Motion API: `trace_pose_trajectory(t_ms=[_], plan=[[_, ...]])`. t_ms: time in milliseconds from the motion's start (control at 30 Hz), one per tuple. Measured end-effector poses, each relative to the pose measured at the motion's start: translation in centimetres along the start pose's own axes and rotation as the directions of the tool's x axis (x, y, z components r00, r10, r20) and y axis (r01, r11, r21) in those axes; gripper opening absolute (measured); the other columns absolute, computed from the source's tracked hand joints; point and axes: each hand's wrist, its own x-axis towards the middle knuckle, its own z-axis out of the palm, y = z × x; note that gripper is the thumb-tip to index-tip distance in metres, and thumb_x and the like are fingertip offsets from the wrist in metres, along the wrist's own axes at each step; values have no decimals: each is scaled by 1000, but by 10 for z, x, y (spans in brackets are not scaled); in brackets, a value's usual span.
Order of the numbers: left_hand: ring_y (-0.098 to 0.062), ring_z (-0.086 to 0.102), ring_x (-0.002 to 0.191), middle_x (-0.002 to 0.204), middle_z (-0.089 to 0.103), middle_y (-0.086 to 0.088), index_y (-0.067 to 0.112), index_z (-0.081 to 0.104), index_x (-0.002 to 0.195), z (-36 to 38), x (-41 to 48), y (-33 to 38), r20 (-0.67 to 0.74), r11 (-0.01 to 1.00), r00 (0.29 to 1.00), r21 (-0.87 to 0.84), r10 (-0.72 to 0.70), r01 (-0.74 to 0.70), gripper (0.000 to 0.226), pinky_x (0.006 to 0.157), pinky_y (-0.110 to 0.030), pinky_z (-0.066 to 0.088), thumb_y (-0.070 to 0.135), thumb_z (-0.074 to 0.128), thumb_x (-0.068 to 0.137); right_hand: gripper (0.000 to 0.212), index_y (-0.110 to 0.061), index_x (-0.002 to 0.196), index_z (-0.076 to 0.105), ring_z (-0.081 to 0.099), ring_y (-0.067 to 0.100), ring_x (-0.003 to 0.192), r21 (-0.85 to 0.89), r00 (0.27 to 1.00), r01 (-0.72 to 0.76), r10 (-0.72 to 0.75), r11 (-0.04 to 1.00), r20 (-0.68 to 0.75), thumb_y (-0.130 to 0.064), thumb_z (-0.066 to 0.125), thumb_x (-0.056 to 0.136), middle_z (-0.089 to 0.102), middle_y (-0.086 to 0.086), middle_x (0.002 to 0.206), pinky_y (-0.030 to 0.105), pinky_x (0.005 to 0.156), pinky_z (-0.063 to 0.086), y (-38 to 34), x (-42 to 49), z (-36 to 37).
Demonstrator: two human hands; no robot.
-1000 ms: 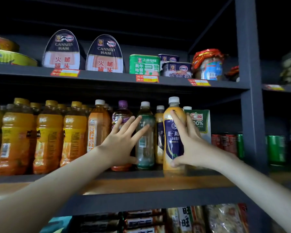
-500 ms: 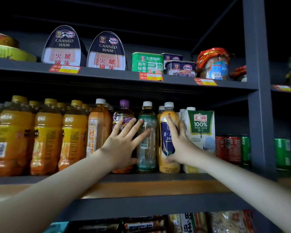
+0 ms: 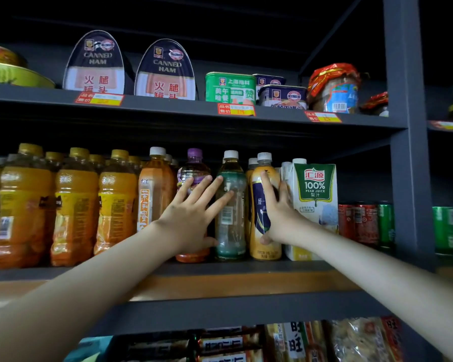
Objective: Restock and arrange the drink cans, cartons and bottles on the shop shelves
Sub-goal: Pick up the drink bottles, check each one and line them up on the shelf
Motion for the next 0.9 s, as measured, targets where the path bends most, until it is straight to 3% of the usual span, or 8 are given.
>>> trace_pose_trajectory(t_ms=[100,200,300,467,533,600,667,900], plan=[[-41,40,136,149,37,-25,13,38,147,-1,-8,-16,-133,999,990,-8,-53,52,113,106,-61,31,63,81,55,112,-36,148,-24,-13,27,148,-87,986,85,-96,993,-134,-24,70,88,-33,3,155,45,114,30,-10,-2,-2],[-43,50,126,141,48,-26,8,54,137,6,-13,-31,-169,994,980,3,-106,108,110,97,-65,38,58,87,45,84,-31,153,-6,2,26,146,-189,903,243,-293,952,-315,-34,56,96,-9,2,160,40,109,33,-33,0,-2],[-41,51,126,142,47,-24,9,54,136,7,-17,-35,-166,994,980,-4,-111,112,107,98,-61,40,62,85,49,75,-32,153,0,15,28,142,-160,902,268,-306,950,-305,-36,51,98,10,6,158,40,104,37,-53,11,5],[-35,46,133,148,41,-20,12,48,141,7,-22,-38,-146,991,980,-49,-132,127,105,105,-54,37,65,80,57,72,-39,153,2,2,38,144,-112,961,148,-169,983,-217,-33,50,99,-7,8,159,44,105,37,-67,25,15],[-33,33,142,157,25,-18,15,33,150,6,-23,-37,-117,990,985,-67,-130,123,105,112,-48,23,64,74,67,76,-39,152,3,5,40,143,-118,965,115,-139,986,-221,-35,55,96,-9,9,158,43,103,40,-72,25,18],[-30,6,149,161,-5,-13,19,5,155,5,-23,-36,-82,991,991,-85,-109,102,99,117,-42,5,60,61,84,76,-38,151,8,11,39,141,-100,964,93,-115,991,-241,-30,59,95,-6,10,157,41,99,42,-76,25,20],[-27,-7,150,161,-17,-10,22,-8,154,0,-22,-34,-64,987,990,-105,-127,120,91,119,-40,0,53,51,93,75,-38,149,15,13,37,140,-38,961,73,-80,997,-266,-21,62,93,-3,9,155,39,95,44,-79,24,21],[-26,3,150,162,-4,-11,21,3,154,-9,-27,-29,-33,957,987,-254,-156,143,80,120,-40,8,44,53,95,78,-41,146,23,12,33,134,78,927,73,-38,994,-372,-14,65,87,5,4,143,30,81,34,-86,9,17]])
